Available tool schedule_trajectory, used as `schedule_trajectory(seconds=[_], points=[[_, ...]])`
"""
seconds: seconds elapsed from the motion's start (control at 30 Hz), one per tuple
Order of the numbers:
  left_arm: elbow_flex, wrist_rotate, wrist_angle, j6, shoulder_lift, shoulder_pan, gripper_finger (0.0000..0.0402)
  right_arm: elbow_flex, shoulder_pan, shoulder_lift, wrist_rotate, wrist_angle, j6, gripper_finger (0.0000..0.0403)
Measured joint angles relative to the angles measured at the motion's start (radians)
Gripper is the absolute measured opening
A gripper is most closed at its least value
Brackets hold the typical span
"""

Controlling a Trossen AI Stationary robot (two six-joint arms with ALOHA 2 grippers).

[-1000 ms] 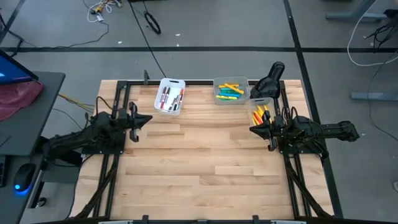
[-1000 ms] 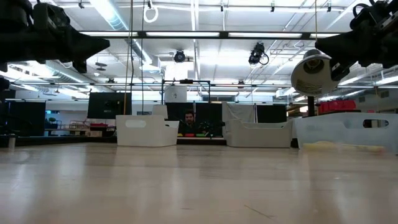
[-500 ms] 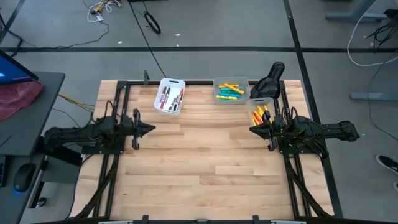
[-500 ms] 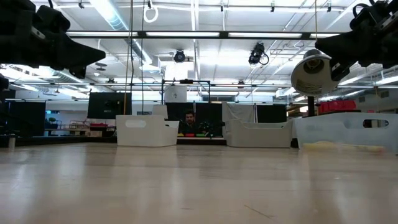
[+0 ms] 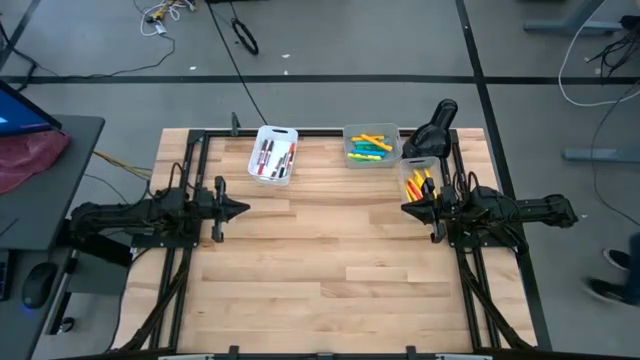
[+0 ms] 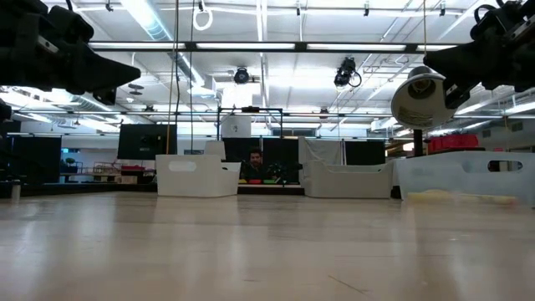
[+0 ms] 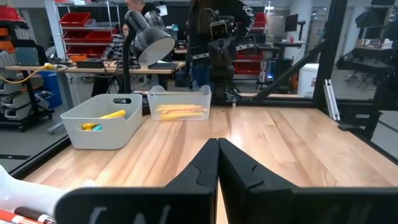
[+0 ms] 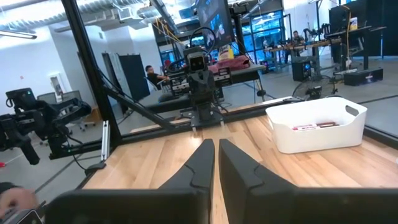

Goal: Pick & Place Markers
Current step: Return to Home Position

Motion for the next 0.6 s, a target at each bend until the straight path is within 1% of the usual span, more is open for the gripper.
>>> schedule_trajectory(seconds=[0.47, 0.6], points=[[0.0, 0.0, 0.01, 0.0, 0.0, 0.0, 0.0012, 0.0, 0.002, -0.007, 0.0, -0.004, 0.0, 0.0027], [0.0, 0.0, 0.01, 0.0, 0.0, 0.0, 0.0012, 0.0, -0.005, -0.007, -0.023, -0.024, -0.01, 0.0027]])
